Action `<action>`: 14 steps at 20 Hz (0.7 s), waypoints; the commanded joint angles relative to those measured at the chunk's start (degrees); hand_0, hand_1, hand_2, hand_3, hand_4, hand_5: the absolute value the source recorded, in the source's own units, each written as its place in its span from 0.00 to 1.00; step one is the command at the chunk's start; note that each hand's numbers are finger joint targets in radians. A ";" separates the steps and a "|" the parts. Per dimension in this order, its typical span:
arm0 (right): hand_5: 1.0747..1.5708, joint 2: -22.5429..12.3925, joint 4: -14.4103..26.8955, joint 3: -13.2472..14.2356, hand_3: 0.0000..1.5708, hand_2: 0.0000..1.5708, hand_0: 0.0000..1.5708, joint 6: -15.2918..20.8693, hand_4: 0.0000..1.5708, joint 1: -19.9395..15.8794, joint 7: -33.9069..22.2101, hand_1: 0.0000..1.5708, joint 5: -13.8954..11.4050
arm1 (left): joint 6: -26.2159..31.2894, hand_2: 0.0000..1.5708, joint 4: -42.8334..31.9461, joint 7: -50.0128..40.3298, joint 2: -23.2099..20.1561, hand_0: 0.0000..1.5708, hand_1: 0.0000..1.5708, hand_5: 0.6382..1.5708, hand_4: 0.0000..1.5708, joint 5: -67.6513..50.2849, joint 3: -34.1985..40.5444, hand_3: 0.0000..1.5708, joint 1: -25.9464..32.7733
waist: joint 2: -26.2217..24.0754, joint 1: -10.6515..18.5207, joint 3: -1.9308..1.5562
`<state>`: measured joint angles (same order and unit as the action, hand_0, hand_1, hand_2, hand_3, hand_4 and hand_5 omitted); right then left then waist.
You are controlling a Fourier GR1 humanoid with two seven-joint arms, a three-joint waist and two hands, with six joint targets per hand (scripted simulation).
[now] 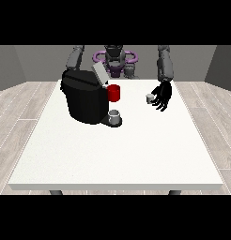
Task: Insert the coffee pod into the coffee machine and close the lid
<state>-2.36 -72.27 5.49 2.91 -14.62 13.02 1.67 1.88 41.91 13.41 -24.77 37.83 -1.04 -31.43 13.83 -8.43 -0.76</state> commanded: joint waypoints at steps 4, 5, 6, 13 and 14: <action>1.00 -0.46 -0.53 -0.59 0.00 0.00 0.00 -1.19 0.26 0.55 -0.81 0.00 0.43 | -2.42 0.80 -4.00 0.08 5.58 0.73 0.73 1.00 0.21 1.94 -1.22 0.75 0.57 | -0.79 -1.60 0.79; 1.00 -1.20 4.49 2.74 0.00 0.00 0.00 0.14 0.27 0.00 3.18 0.00 1.11 | 0.24 0.80 -1.83 0.82 4.46 0.72 0.72 1.00 0.27 2.06 -1.74 0.74 -0.08 | -1.42 1.45 0.75; 1.00 -0.37 -0.57 -0.78 0.00 0.00 0.00 -1.33 0.26 2.05 -1.96 0.00 0.65 | -2.39 0.89 -3.74 3.18 5.10 0.85 0.85 1.00 0.39 1.64 -0.75 0.84 0.64 | -2.88 -1.19 0.80; 1.00 -2.30 8.95 4.46 0.00 0.00 0.00 -2.56 0.20 1.76 2.83 0.00 3.87 | 3.07 0.84 0.11 4.05 5.34 0.77 0.77 1.00 0.43 0.94 -0.78 0.85 -1.36 | -6.26 3.44 0.74; 1.00 -1.05 3.60 1.67 0.00 0.00 0.00 -1.62 0.18 2.94 -0.08 0.00 2.64 | 1.51 0.88 -3.38 6.76 5.46 0.87 0.87 1.00 0.42 -0.38 1.27 0.84 -0.63 | -6.31 1.05 0.78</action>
<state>-2.45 -67.66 6.90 2.14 -12.15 15.38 3.30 1.98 40.22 17.94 -20.06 38.94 -1.20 -32.13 9.43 -7.05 -0.19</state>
